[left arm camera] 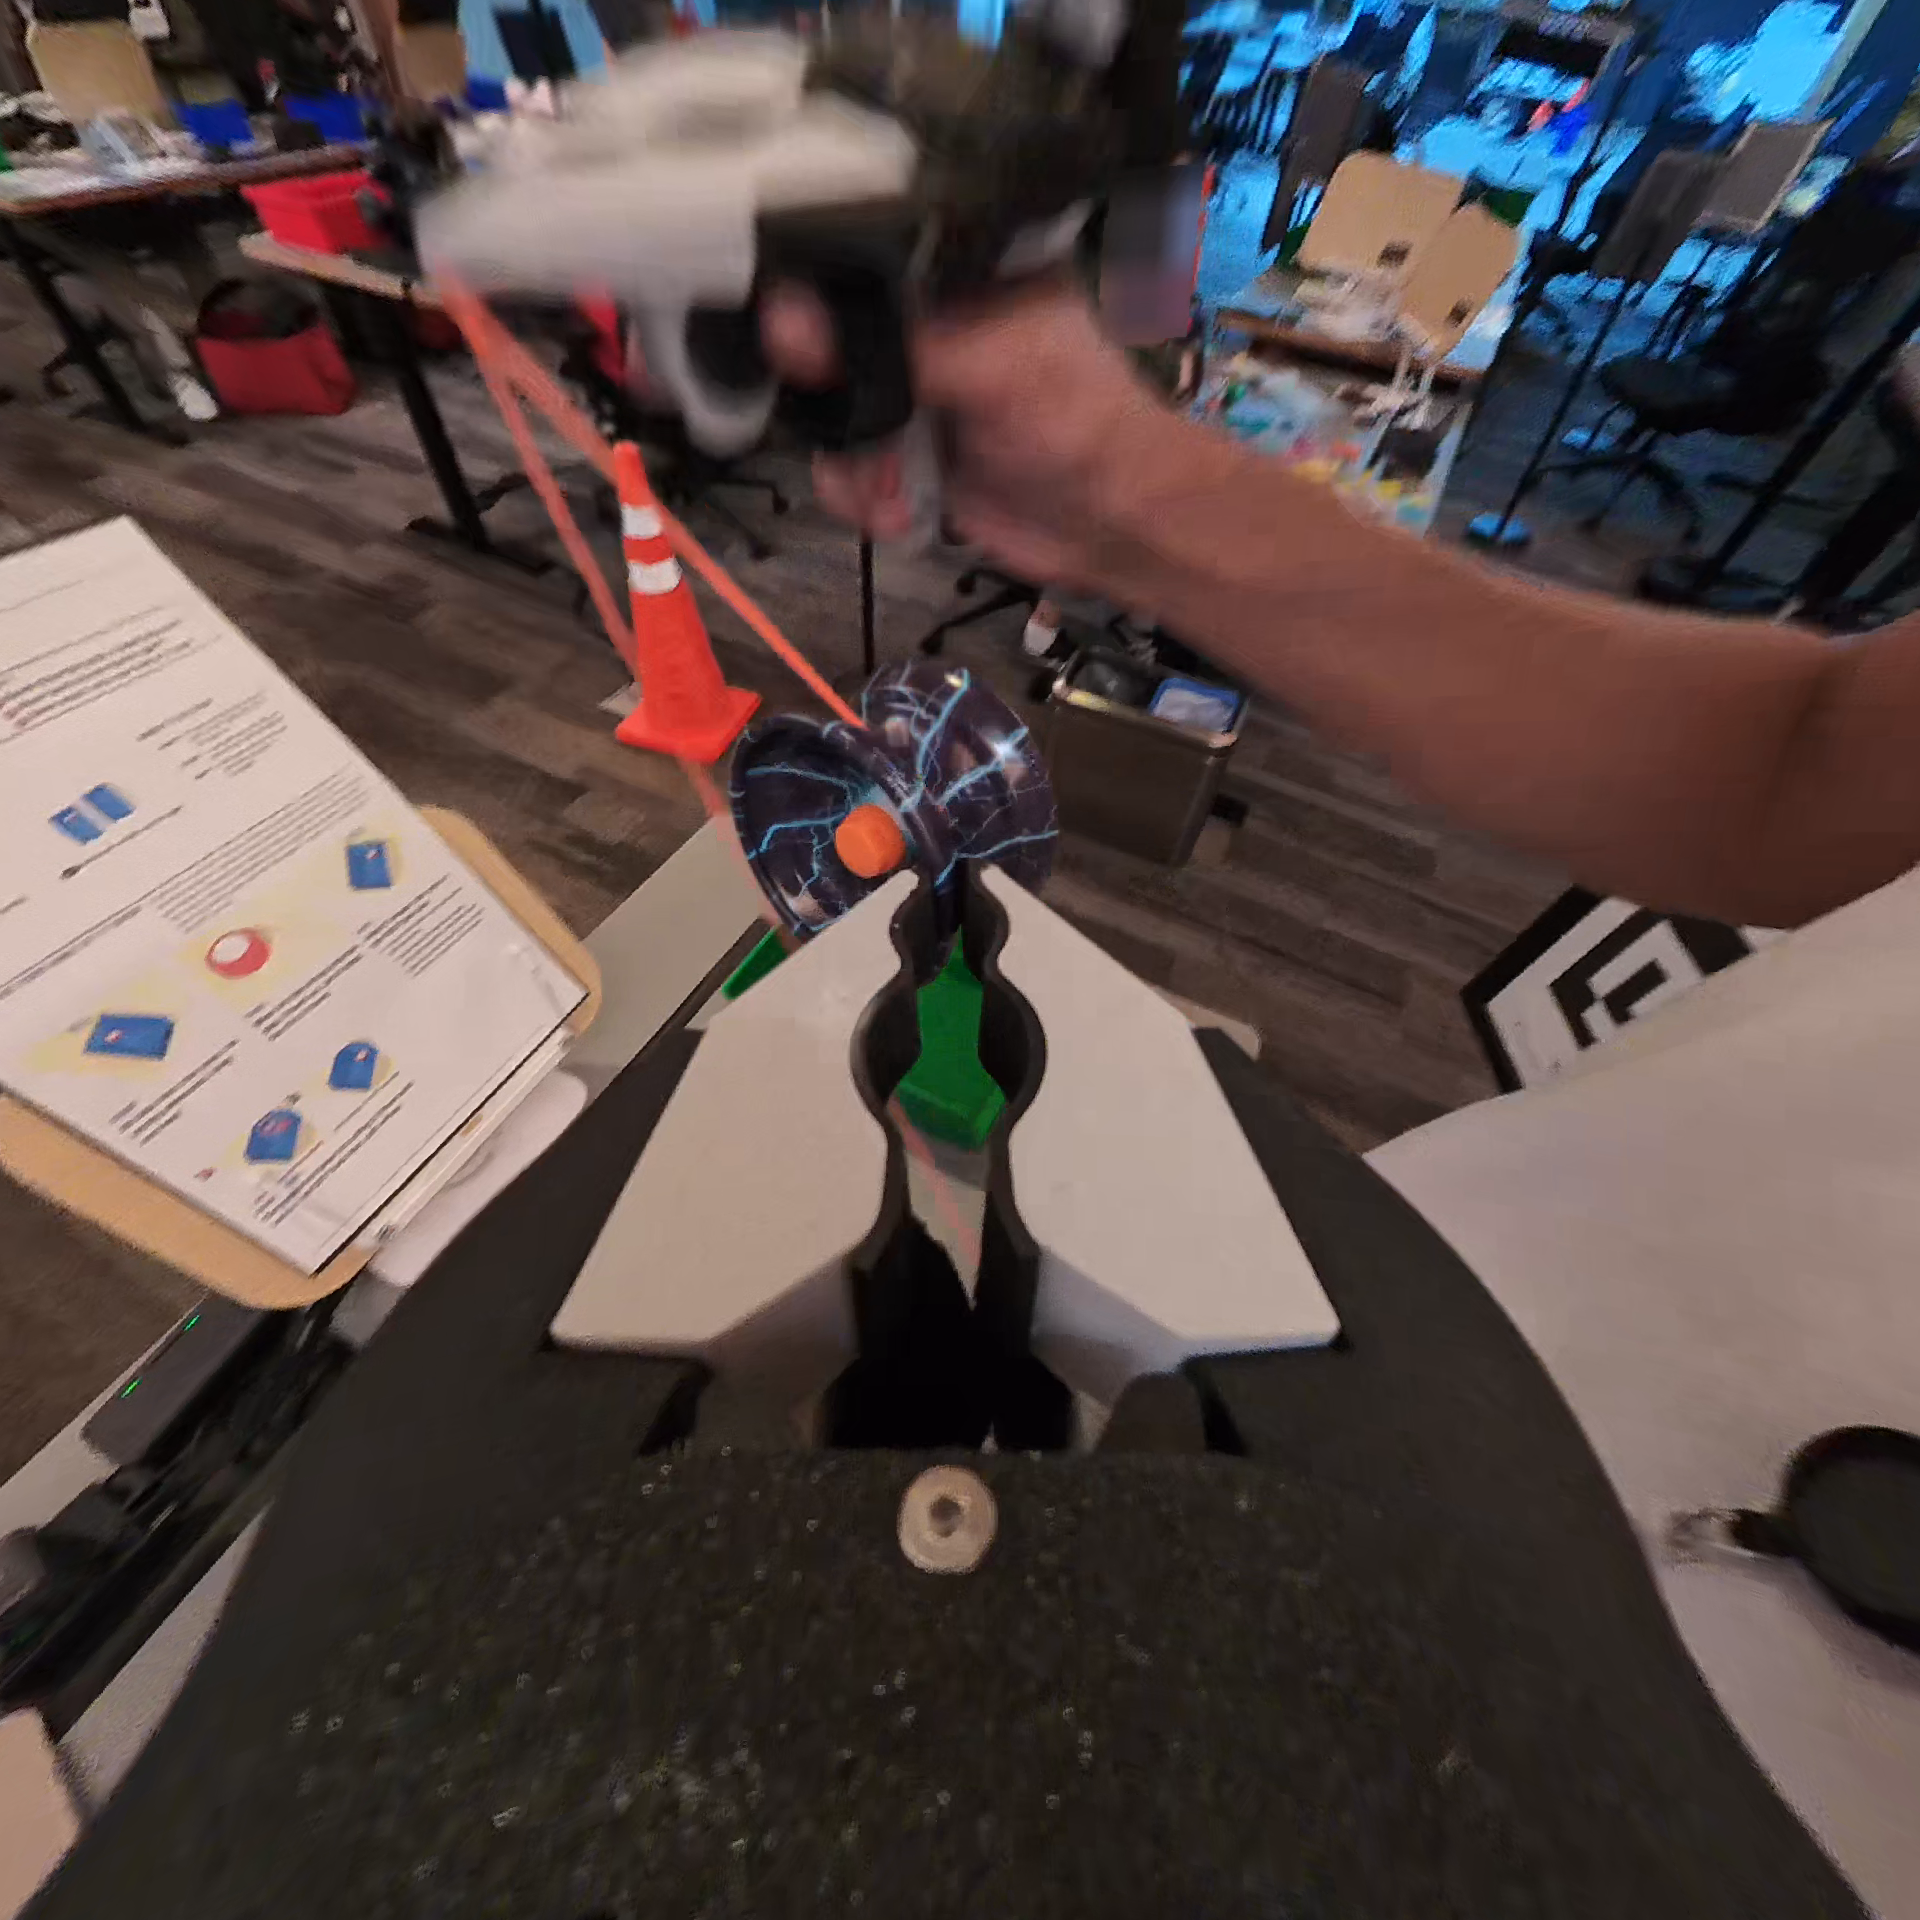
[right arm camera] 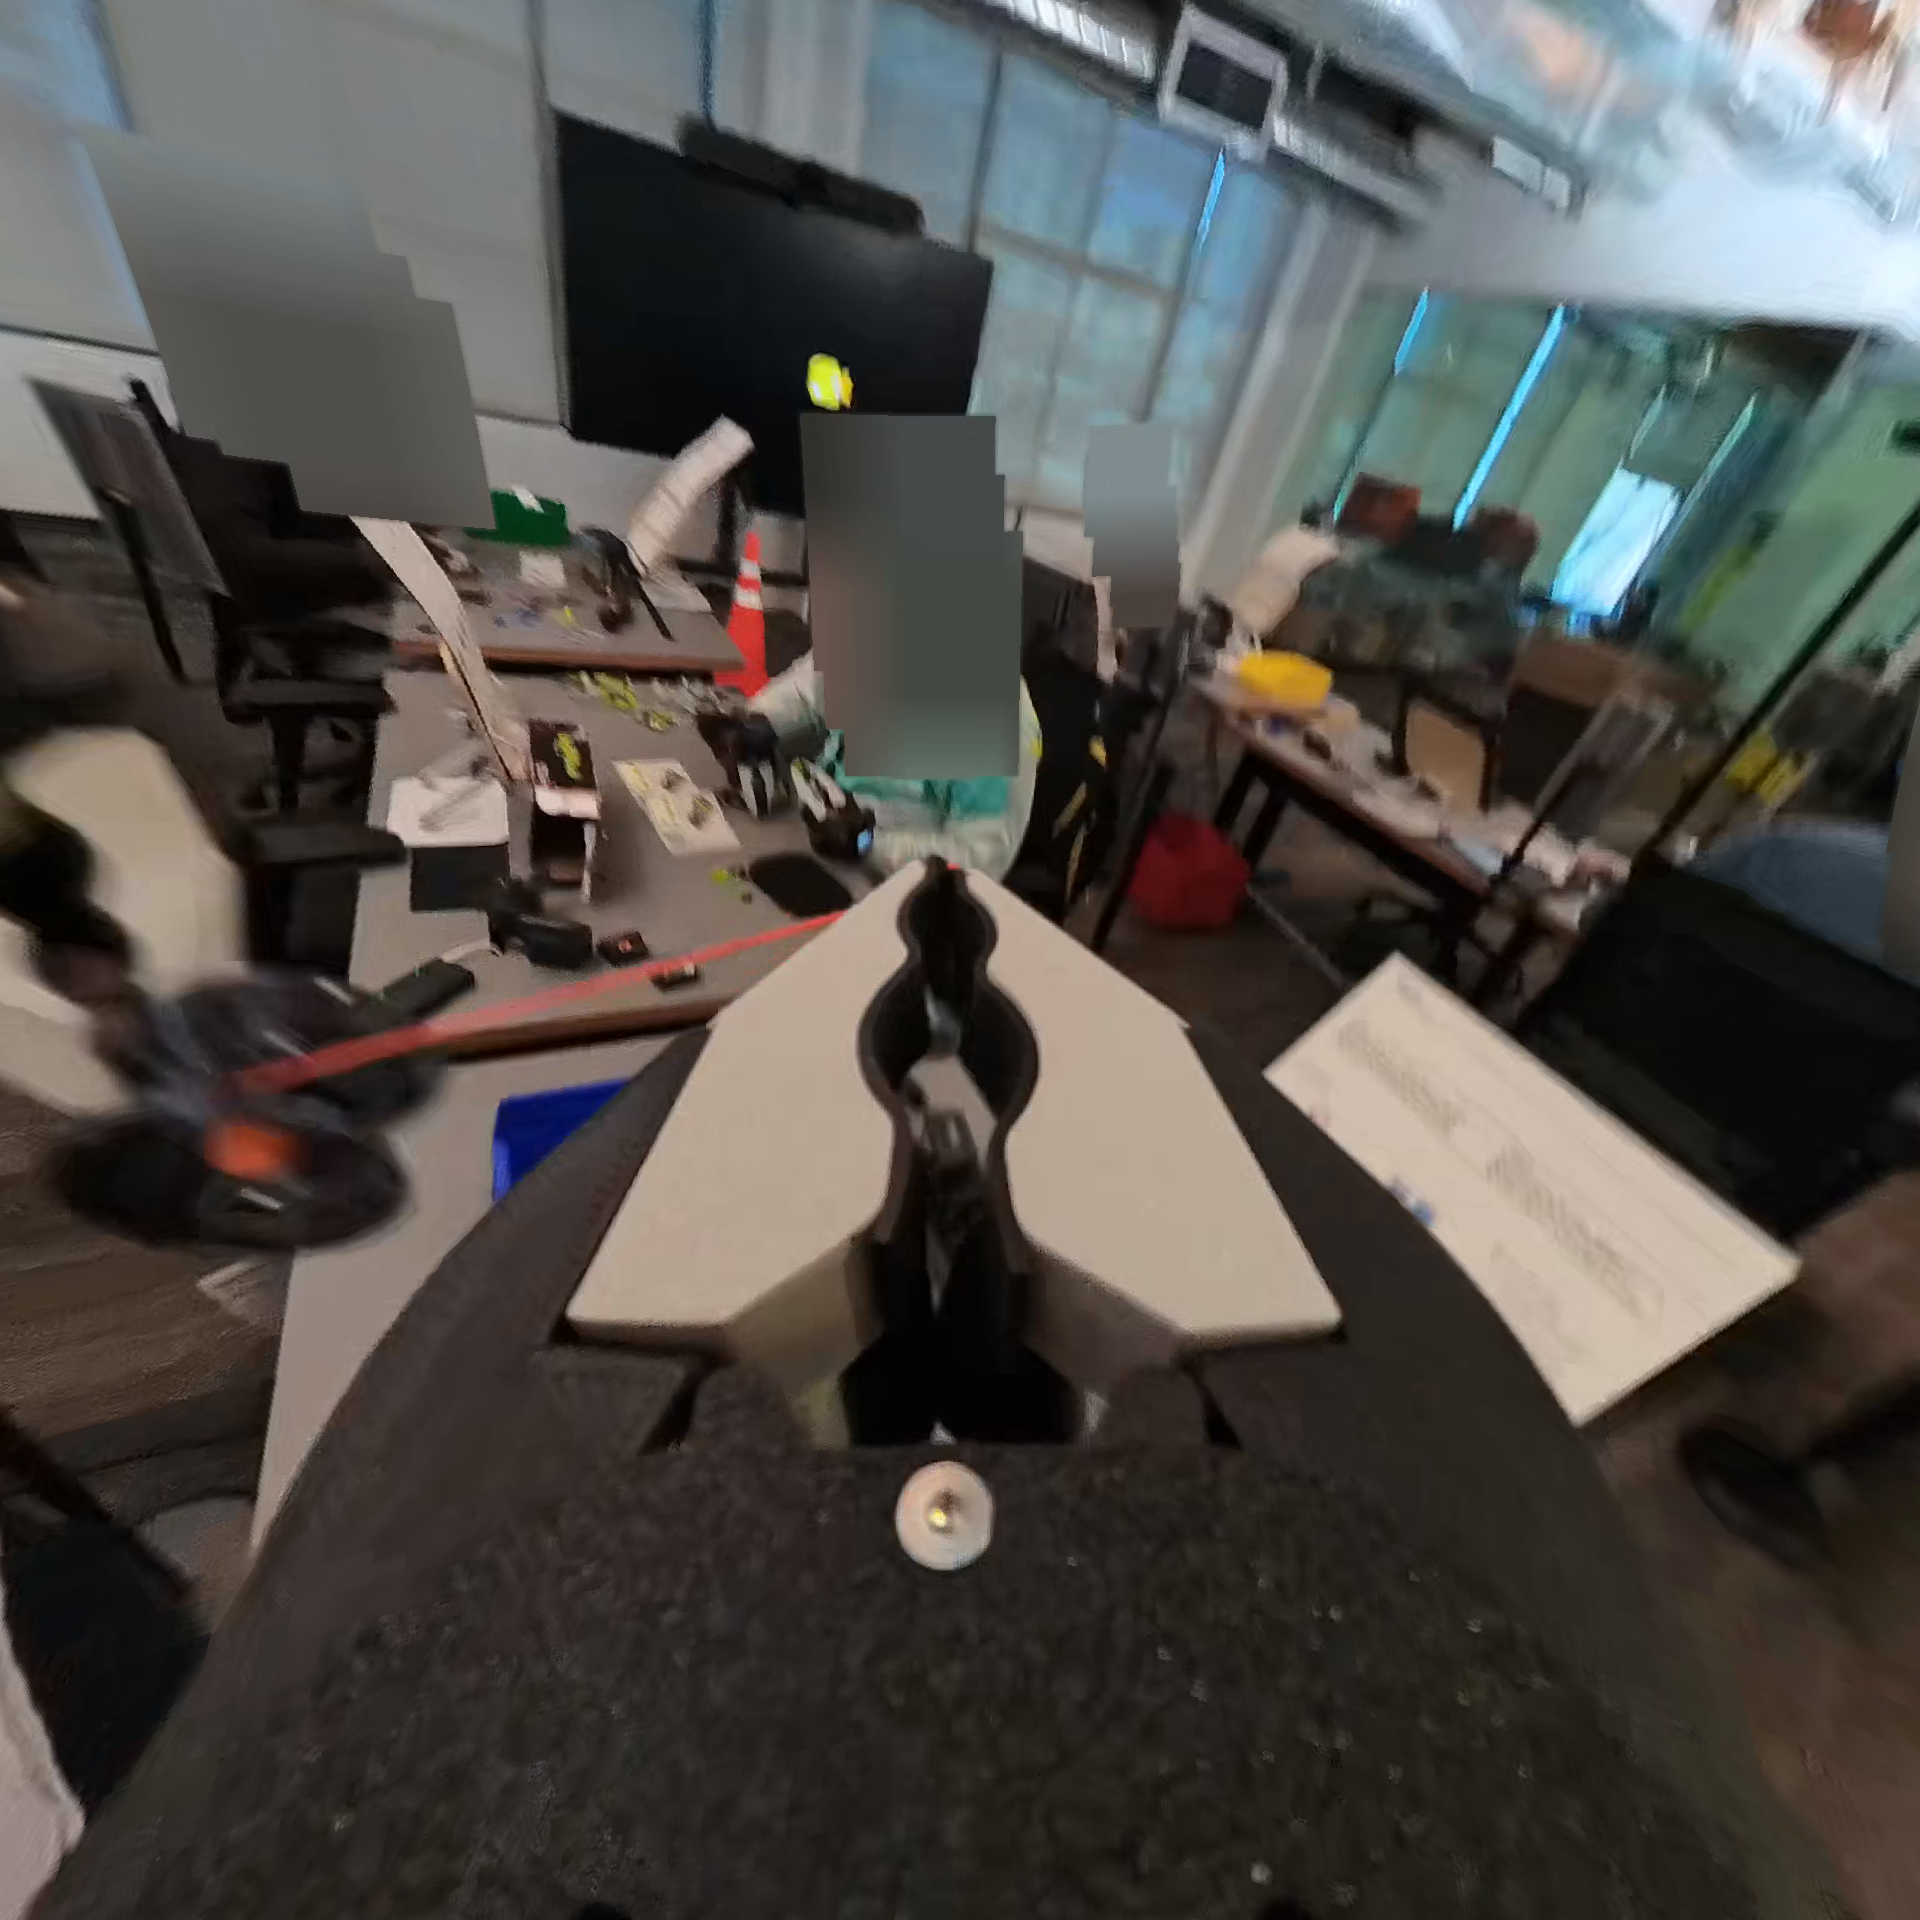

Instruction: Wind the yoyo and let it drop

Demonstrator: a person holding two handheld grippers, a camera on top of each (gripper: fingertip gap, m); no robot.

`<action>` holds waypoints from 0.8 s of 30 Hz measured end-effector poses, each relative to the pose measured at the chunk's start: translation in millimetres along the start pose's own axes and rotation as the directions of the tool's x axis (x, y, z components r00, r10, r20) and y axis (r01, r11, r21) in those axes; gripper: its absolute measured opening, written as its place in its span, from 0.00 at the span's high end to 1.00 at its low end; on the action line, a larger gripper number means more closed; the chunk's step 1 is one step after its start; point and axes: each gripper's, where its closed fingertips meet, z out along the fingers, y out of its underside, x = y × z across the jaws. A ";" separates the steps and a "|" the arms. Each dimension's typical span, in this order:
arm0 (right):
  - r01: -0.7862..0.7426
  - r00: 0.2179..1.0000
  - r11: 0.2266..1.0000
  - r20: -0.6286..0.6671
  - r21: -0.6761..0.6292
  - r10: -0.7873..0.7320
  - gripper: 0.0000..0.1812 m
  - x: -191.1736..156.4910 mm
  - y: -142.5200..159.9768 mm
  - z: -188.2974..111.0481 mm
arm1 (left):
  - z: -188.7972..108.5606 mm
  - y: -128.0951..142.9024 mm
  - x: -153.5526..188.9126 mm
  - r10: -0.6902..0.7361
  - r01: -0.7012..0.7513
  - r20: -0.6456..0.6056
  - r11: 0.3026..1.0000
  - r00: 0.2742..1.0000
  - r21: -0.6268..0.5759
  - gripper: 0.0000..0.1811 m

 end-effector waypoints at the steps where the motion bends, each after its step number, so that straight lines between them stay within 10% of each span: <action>1: -0.032 0.999 0.999 -0.005 -0.040 0.032 1.00 3.7 22.9 3.2 | -3.7 -8.5 5.1 -0.006 0.007 -0.015 1.000 1.000 0.031 1.00; 7: -0.181 0.958 0.973 0.200 -0.143 0.208 1.00 -95.2 110.5 26.2 | -29.1 -50.3 -10.4 -0.025 0.019 0.028 0.981 0.999 0.193 1.00; 13: -0.287 0.872 0.949 0.375 -0.130 0.315 1.00 -208.8 94.5 28.6 | -25.2 -24.0 -75.5 -0.043 0.024 0.204 0.995 0.978 0.098 1.00; 24: 0.019 0.974 0.999 0.228 -0.041 -0.009 1.00 -123.2 -9.2 -8.1 | -14.6 22.7 -81.6 -0.153 0.148 0.135 0.988 0.979 0.049 1.00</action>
